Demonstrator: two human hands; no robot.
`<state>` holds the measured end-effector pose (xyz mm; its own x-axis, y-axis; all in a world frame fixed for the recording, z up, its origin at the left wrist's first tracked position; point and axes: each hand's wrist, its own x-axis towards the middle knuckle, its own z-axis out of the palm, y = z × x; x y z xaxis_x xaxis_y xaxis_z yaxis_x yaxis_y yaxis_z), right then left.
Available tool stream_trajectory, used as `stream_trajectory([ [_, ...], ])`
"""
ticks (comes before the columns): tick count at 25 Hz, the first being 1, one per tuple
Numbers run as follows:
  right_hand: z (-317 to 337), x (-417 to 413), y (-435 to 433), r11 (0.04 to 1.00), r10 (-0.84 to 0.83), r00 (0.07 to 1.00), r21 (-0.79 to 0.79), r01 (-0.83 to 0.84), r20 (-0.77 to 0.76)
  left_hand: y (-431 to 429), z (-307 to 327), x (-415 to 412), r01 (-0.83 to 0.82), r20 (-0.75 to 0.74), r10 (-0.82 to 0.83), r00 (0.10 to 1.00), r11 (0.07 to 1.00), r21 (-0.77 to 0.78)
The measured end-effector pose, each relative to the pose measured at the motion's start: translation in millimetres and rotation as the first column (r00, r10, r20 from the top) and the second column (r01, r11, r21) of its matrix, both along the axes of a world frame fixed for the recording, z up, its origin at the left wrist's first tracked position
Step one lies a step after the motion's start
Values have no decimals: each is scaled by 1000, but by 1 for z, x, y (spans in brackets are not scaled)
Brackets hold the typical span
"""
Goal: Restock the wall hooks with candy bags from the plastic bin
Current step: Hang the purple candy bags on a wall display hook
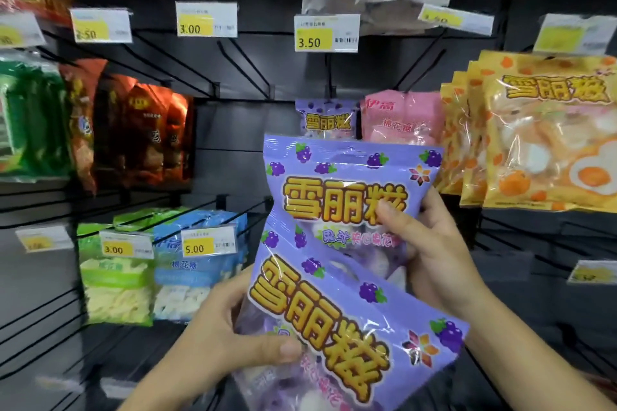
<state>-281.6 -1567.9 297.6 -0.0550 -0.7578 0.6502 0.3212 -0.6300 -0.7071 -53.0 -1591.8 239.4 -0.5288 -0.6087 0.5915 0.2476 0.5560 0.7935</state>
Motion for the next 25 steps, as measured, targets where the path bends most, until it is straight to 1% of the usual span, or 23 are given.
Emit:
stream_trajectory([
  [4, 25, -3, -4, 998, -45, 978, 25, 51, -204, -8, -2, 8, -126, -24, 128, 992, 991, 44],
  [7, 54, -5, -12, 999, -45, 968, 0, 46, -248, -15, 0, 12, -168, -15, 169, 985, 983, 74],
  [11, 79, -1, -22, 1000, 15, 952, -19, -21, -305, -22, 1, 10, -147, 33, 145, 989, 982, 119],
  [13, 84, 0, -26, 1000, 2, 943, -9, -5, -333, -24, 1, 10, -105, 28, 102, 994, 982, 156],
  [15, 86, -1, -29, 999, -39, 933, 3, 43, -358, -27, 1, 10, -99, 31, 95, 995, 982, 159],
  [17, 88, -2, -31, 997, -50, 930, 28, 65, -365, -29, 3, 11, -117, 28, 113, 993, 980, 163],
  [21, 97, -2, -33, 992, 88, 945, 117, -54, -314, -35, 14, 10, -91, 12, 90, 996, 988, 128],
  [22, 101, -3, -34, 990, 98, 947, 131, -60, -306, -35, 19, 9, -82, 0, 82, 997, 990, 116],
  [25, 115, -1, -41, 991, 23, 965, 134, 13, -260, -35, 35, 7, -67, -37, 70, 997, 996, 63],
])
